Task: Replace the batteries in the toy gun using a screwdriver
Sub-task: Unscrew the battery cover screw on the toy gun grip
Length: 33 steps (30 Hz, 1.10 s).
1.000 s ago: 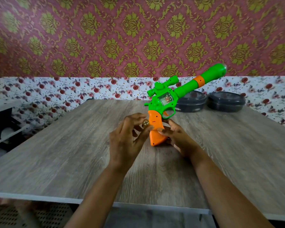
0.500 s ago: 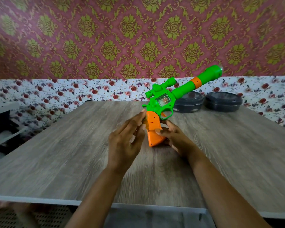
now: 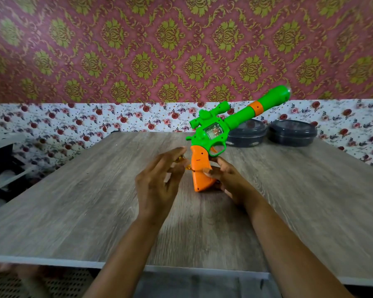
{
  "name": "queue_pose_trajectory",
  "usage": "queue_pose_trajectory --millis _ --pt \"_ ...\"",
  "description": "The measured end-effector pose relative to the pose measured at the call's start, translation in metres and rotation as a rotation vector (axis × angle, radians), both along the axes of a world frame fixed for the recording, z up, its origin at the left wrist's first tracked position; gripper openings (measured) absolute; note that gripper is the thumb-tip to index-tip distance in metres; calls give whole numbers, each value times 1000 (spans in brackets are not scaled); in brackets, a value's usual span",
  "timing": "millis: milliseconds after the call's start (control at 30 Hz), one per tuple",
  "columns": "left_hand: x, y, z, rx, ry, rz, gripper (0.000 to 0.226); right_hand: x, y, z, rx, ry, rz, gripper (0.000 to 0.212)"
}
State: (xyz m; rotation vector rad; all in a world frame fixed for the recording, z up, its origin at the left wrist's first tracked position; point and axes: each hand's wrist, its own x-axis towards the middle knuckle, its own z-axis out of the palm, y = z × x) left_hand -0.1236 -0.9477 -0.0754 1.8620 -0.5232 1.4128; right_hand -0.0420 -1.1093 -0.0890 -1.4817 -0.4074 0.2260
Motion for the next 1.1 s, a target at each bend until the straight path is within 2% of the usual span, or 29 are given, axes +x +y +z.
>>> queue_pose_trajectory --millis 100,233,367,533,667,900,1100 --pt "0 -2 1 93 -27 40 33 1 -1 -2 1 -6 8 35" --pt "1 0 0 109 -28 38 31 4 -1 -4 3 0 1 31" --pt "1 2 0 -15 -12 -28 17 5 -1 -4 0 -6 -5 35" --pt "-1 -3 1 -116 70 -49 27 6 -1 -6 2 -12 1 37" --pt "0 1 1 -7 25 6 24 7 -2 -7 -25 -18 -2 37" --pt "-1 -1 1 112 -25 39 31 6 -2 -6 -7 -8 12 31" --pt "-3 -2 2 -77 10 -77 21 6 -2 -6 -19 2 -4 39"
